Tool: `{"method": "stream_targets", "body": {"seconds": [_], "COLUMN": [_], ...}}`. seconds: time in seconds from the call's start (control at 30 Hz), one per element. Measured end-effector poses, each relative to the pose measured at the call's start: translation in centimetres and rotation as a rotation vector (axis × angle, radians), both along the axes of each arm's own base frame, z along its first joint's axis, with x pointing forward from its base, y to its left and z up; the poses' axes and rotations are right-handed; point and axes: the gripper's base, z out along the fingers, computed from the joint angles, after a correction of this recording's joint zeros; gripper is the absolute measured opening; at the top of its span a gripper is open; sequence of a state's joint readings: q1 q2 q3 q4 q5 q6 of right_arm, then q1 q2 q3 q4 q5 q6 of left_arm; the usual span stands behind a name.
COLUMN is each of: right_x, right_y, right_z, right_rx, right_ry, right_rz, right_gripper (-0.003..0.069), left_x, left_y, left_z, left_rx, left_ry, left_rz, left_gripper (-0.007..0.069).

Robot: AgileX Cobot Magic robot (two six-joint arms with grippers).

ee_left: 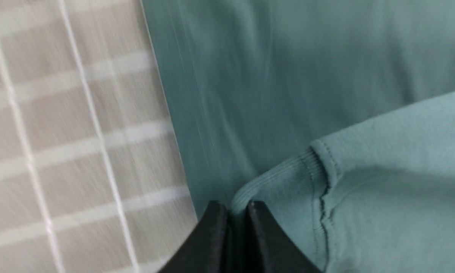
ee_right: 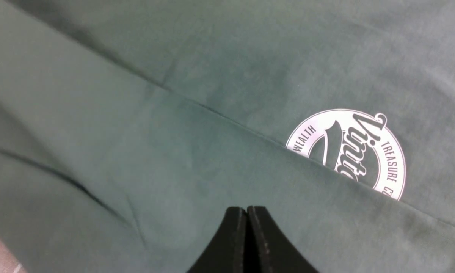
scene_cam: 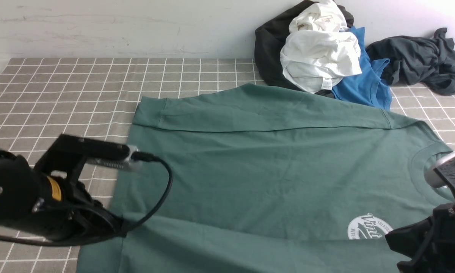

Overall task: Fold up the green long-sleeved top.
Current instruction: Use the left arm to drag and place the cuff at the centered position on the left edge of the fabric, then use the left arm to clamp the cuff farthest from it

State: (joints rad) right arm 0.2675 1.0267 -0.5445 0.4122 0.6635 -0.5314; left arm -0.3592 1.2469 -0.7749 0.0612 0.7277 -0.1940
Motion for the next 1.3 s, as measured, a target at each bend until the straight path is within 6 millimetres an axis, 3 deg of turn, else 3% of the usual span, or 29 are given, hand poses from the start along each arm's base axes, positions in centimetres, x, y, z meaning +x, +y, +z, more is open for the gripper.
{"method": "stream_targets", "body": {"seconds": [0.07, 0.13, 0.2, 0.23, 0.3, 0.4, 0.53, 0.67, 0.7, 0.73, 0.77, 0.93, 1.13, 1.2, 1.3], "right_x": [0.0, 0.1, 0.1, 0.1, 0.1, 0.1, 0.1, 0.1, 0.1, 0.1, 0.1, 0.2, 0.5, 0.5, 0.6], "right_y": [0.0, 0.0, 0.0, 0.0, 0.0, 0.0, 0.0, 0.0, 0.0, 0.0, 0.0, 0.0, 0.0, 0.0, 0.0], "right_z": [0.0, 0.0, 0.0, 0.1, 0.1, 0.1, 0.1, 0.1, 0.1, 0.1, 0.1, 0.1, 0.1, 0.1, 0.1], "right_rx": [-0.002, -0.001, -0.001, -0.001, -0.001, -0.001, -0.001, -0.001, -0.001, -0.001, -0.001, 0.000, 0.000, 0.000, 0.000], "right_ry": [-0.004, -0.009, -0.010, -0.012, -0.013, -0.013, -0.013, -0.013, -0.013, -0.013, -0.014, -0.020, -0.037, -0.041, -0.045], "right_rz": [0.000, -0.002, -0.003, -0.004, -0.004, -0.004, -0.004, -0.004, -0.004, -0.004, -0.004, -0.007, -0.015, -0.017, -0.018], "right_gripper": [-0.0010, -0.0010, -0.0010, -0.0010, -0.0010, -0.0010, -0.0010, -0.0010, -0.0010, -0.0010, -0.0010, -0.0010, -0.0010, -0.0010, -0.0010], "left_x": [0.8, 3.1, 4.3, 5.9, 7.6, 11.8, 16.3, 19.3, 21.0, 21.2, 22.9, 26.2, 29.4, 30.6, 31.2], "left_y": [0.0, -0.3, -0.5, -1.0, -1.4, -2.4, -2.2, -1.4, -0.7, -0.7, -0.2, 0.5, 0.6, 0.7, 0.7], "left_z": [0.8, 2.0, 2.0, 1.9, 1.4, -0.5, -3.1, -4.1, -4.1, -4.1, -3.9, -4.5, -7.4, -9.6, -9.7], "left_rx": [0.029, 0.101, 0.129, 0.159, 0.182, 0.205, 0.226, 0.223, 0.206, 0.203, 0.161, 0.030, -0.061, -0.064, -0.063], "left_ry": [-0.042, -0.101, -0.110, -0.113, -0.106, -0.066, 0.022, 0.045, 0.036, 0.035, 0.016, 0.023, 0.036, 0.049, 0.033], "left_rz": [-0.017, -0.050, -0.062, -0.075, -0.085, -0.079, -0.025, 0.025, 0.052, 0.051, 0.070, 0.110, 0.149, 0.159, 0.159], "left_gripper": [0.0030, 0.0030, 0.0030, 0.0030, 0.0030, 0.0030, 0.0054, 0.0140, 0.0225, 0.0225, 0.0311, 0.0416, 0.0399, 0.0363, 0.0328]}}
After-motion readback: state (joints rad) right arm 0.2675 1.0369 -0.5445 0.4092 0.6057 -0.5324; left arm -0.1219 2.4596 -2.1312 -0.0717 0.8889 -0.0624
